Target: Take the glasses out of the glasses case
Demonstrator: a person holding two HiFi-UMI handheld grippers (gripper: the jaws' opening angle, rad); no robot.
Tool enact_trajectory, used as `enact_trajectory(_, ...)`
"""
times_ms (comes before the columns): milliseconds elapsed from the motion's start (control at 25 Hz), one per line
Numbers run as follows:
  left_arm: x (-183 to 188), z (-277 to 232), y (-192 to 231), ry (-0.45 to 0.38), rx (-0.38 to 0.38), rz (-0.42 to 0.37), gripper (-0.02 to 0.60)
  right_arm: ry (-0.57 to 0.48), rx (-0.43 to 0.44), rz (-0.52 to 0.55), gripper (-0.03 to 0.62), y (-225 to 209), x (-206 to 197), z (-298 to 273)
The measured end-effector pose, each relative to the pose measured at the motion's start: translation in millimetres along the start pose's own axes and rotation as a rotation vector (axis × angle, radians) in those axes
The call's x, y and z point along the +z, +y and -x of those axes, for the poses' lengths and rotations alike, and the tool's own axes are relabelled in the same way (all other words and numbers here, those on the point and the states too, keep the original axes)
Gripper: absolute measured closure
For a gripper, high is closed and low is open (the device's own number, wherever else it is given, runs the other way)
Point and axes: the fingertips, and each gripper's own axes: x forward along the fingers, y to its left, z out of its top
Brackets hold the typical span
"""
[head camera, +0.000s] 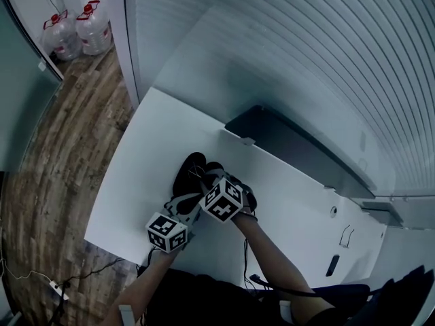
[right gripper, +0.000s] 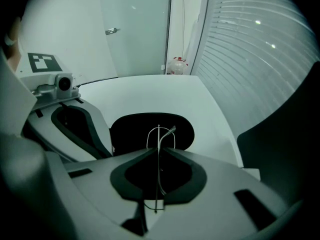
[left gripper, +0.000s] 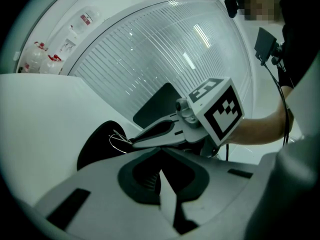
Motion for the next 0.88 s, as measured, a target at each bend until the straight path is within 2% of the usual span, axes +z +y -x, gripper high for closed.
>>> enact_trajectory(880,13.0,24.0,-29.4,-0.006,-0.022,-0.088,0.575,-0.120,-0.087,-0.057,0.554,13.2,13.8,39.2)
